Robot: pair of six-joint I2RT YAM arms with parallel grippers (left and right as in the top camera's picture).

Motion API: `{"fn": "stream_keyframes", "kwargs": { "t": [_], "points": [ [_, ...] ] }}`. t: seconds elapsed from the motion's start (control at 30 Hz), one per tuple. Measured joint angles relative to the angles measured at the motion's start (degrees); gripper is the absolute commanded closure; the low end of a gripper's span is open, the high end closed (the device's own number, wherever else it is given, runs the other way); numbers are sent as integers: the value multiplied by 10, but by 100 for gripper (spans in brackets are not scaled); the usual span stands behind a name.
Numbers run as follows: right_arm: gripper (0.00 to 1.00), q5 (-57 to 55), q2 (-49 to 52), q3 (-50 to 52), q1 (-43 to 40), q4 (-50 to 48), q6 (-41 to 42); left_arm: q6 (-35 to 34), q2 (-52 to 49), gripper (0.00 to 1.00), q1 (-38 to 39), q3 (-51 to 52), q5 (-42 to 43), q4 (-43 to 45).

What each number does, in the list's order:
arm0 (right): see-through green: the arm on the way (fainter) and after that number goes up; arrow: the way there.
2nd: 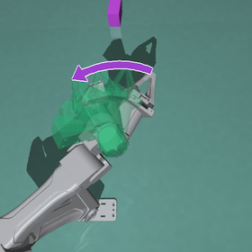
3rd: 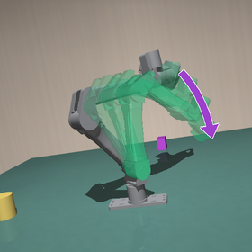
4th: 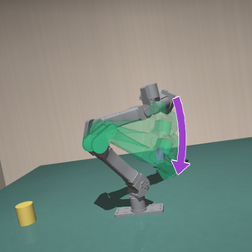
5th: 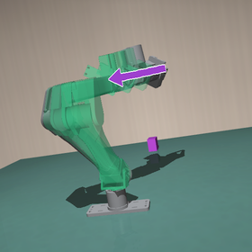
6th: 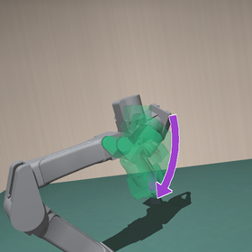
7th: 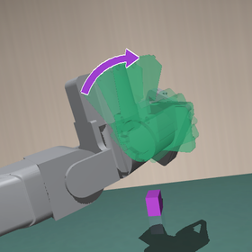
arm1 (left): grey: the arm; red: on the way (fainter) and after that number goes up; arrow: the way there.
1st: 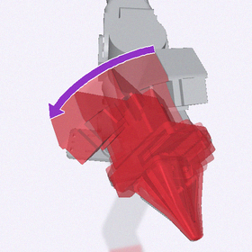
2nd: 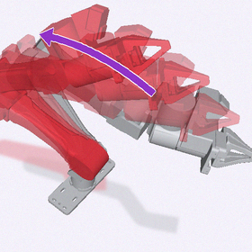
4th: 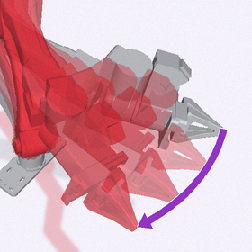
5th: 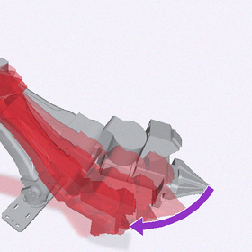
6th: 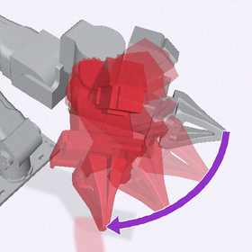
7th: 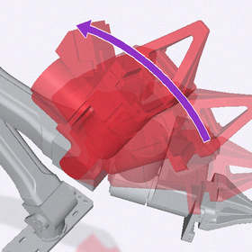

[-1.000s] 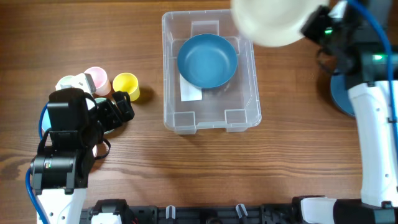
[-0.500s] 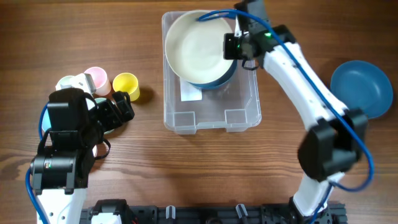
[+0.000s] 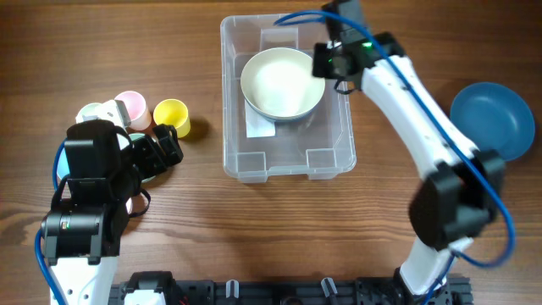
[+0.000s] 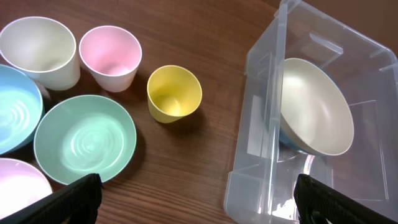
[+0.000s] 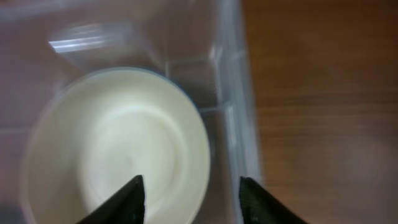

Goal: Pack container
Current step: 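Carry the cream bowl with the right gripper and nest it in the teal bowl, then move the right gripper to the far teal bowl and grip its rim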

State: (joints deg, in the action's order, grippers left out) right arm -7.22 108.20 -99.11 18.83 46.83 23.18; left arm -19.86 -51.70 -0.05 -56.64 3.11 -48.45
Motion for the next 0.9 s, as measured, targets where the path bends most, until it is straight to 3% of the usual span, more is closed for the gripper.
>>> {"fn": "stream_keyframes", "kwargs": {
  "t": [0.1,0.13,0.2,0.33,0.47,0.7,0.9],
  "points": [
    [28,-14,-112,-7,-54,45,66,0,0,0,0,0,0,0],
    [13,-16,-137,-11,-77,57,87,0,0,0,0,0,0,0],
    [3,-3,-225,-30,-203,133,171,0,0,0,0,0,0,0],
    [1,57,-229,-24,-398,224,210,0,0,0,0,0,0,0],
    [1,108,-210,42,-504,221,212,0,0,0,0,0,0,0],
    [1,154,-167,263,-566,66,207,0,0,0,0,0,0,0],
    [1,162,-116,357,-569,-78,207,0,-1,0,0,0,0,0]
  ]
}}
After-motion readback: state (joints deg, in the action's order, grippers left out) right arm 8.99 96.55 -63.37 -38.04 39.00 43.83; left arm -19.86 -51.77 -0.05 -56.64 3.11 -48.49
